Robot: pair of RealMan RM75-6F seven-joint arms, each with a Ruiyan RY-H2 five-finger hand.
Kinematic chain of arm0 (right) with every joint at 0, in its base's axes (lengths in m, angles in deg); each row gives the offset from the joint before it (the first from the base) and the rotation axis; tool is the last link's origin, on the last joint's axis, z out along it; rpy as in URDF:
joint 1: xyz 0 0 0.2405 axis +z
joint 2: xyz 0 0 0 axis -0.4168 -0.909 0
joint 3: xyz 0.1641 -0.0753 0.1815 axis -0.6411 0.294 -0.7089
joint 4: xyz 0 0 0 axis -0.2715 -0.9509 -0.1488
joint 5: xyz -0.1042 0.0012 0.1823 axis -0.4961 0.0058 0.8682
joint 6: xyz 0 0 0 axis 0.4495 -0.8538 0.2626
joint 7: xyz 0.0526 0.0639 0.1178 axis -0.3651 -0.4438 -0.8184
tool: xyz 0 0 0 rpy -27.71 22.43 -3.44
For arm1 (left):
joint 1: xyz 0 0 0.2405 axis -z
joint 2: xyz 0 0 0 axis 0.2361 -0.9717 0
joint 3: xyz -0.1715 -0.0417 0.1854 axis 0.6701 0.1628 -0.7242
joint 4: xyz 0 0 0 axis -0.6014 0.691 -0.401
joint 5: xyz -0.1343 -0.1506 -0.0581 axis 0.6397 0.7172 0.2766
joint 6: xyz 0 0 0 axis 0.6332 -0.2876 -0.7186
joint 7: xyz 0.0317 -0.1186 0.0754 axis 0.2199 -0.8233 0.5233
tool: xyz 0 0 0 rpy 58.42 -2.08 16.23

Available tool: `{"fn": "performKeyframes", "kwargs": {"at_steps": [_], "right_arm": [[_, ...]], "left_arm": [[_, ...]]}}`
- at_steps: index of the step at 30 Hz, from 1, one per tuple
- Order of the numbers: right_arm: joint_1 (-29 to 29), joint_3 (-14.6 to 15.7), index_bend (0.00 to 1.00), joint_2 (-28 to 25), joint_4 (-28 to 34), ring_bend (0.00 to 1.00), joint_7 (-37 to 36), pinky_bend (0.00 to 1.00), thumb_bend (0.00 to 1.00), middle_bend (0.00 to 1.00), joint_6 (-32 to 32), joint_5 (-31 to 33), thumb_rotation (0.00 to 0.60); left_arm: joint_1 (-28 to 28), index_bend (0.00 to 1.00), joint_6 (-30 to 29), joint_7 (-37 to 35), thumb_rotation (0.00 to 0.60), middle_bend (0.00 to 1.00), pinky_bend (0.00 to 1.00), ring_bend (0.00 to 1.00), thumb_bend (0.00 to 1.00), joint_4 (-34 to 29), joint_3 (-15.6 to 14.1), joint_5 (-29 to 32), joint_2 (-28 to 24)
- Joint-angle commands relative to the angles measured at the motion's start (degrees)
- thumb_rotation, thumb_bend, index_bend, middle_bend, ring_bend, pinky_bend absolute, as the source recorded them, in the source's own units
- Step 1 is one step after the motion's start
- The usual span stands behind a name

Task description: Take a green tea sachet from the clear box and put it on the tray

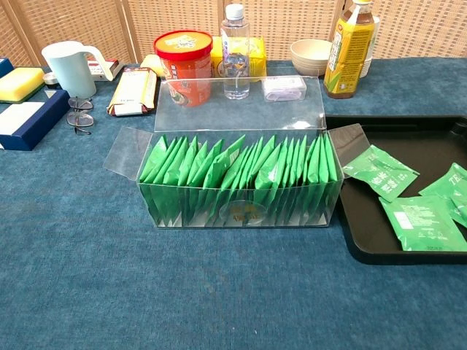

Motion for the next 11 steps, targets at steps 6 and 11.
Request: {"fn": "performKeyframes", "kwargs": {"at_steps": [6, 11], "right_arm": [[-0.8, -0.7, 0.12, -0.1, 0.1, 0.0, -0.9, 0.0, 0.27, 0.09, -0.7, -1.9, 0.6], [-1.0, -1.2, 0.12, 0.1, -0.6, 0.0, -1.8, 0.0, 0.27, 0.09, 0.1, -1.9, 0.6]], "left_arm": [[-0.1, 0.26, -0.7, -0.9, 0.6, 0.25, 0.3, 0.21, 0.31, -0.3, 0.3, -0.8, -0.3], [0.1, 0.26, -0.8, -0.3, 0.6, 0.25, 0.3, 0.21, 0.31, -1.0, 0.6, -0.9, -0.9]]}}
